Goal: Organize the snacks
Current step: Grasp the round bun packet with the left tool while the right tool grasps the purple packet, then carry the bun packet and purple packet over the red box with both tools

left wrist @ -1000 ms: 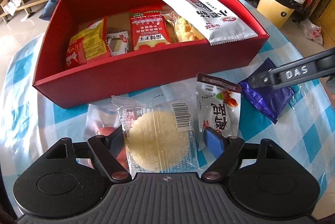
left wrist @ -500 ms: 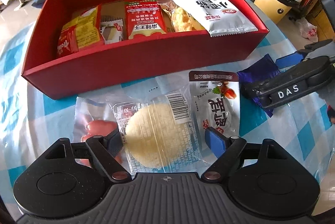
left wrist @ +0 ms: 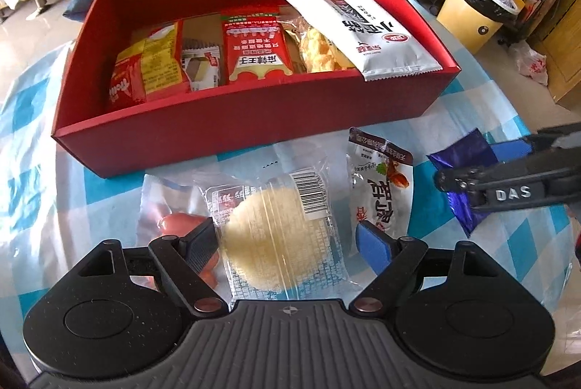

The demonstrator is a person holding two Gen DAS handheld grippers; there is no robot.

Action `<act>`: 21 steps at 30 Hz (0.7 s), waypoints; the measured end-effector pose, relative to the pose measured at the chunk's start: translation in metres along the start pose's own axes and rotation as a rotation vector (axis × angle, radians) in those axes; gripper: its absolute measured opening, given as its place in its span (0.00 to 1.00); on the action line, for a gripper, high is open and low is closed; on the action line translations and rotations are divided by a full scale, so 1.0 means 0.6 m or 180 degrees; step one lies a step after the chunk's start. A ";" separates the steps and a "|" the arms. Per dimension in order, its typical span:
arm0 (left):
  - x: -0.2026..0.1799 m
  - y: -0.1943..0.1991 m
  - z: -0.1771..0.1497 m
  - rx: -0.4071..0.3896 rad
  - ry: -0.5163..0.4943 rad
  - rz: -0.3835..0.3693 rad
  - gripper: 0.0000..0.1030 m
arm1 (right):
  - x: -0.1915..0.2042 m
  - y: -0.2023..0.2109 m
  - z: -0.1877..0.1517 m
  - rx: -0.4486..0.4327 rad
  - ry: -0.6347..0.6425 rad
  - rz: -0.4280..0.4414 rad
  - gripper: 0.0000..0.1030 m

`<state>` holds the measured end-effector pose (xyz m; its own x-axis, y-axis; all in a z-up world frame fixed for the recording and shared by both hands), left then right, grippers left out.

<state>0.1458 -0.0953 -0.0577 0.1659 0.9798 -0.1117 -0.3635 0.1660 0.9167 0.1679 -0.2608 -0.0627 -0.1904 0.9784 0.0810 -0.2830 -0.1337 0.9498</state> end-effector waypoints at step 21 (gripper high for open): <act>0.018 -0.009 -0.001 0.0048 0.0255 0.0057 0.65 | 0.029 0.050 0.003 -0.0305 0.0038 0.0193 0.68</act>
<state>0.1491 -0.0856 -0.0643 0.0854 0.9885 -0.1250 -0.3517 0.1472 0.9244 0.1579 -0.2477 -0.0324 -0.2210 0.9661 0.1333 -0.3590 -0.2077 0.9099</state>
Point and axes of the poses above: each gripper's, at about its wrist camera, not at the fingertips, and y roughly against the way its jaws point, x to its left, z to its top, the point moved 4 cm from there along -y, roughly the way its jaws point, and after that the axes turned 1 degree about z, right-handed, at the moved point
